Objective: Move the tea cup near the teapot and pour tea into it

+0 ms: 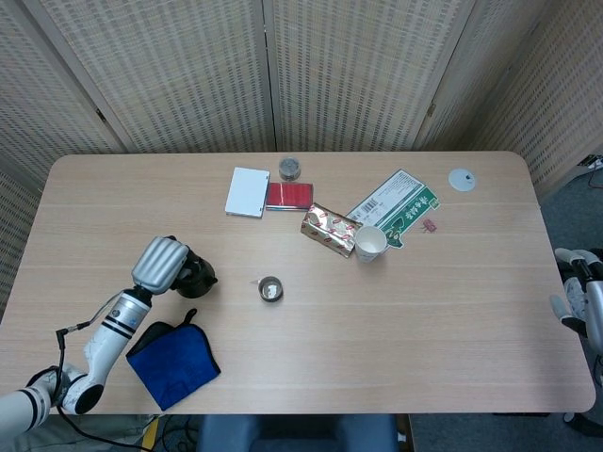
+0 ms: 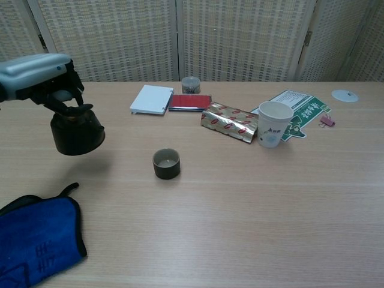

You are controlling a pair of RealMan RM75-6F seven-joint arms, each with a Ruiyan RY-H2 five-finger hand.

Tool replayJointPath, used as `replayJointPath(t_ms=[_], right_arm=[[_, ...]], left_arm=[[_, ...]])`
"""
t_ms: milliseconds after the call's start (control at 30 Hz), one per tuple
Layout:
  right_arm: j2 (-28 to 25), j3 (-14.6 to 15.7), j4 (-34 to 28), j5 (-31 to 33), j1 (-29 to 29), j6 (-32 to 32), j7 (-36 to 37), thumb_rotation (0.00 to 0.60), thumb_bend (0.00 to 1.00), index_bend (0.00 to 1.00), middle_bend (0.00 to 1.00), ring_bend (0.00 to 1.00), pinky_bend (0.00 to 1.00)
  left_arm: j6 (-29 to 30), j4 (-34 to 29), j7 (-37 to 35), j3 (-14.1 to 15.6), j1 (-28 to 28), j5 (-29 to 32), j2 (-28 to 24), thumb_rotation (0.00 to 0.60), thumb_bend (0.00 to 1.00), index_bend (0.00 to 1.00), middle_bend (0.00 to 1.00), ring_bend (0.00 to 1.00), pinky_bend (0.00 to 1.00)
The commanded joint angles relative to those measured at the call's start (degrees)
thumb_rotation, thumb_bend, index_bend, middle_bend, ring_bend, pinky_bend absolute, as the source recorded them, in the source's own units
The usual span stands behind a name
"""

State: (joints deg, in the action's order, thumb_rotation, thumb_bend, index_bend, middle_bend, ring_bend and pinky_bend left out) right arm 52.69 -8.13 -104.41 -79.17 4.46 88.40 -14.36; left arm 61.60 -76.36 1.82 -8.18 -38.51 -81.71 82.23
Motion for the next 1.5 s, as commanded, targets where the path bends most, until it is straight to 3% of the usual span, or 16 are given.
replayJointPath(t_ms=[33, 1500], right_arm=[[-0.02, 0.03, -0.05, 0.0, -0.04, 0.0, -0.1, 0.6, 0.23, 0.29, 0.3, 0.2, 0.27], [-0.8, -0.28, -0.09, 1.38, -1.03, 0.59, -0.07, 0.6, 0.23, 0.29, 0.3, 0.2, 0.27]], left_arm=[[-0.2, 0.35, 0.87, -0.2, -0.63, -0.05, 0.9, 0.498, 0.39, 1.0, 1.0, 0.96, 0.56], [4.5, 16.47, 12.46, 0.41, -8.16, -7.17, 17.12, 0.505, 0.39, 1.0, 1.0, 0.96, 0.56]])
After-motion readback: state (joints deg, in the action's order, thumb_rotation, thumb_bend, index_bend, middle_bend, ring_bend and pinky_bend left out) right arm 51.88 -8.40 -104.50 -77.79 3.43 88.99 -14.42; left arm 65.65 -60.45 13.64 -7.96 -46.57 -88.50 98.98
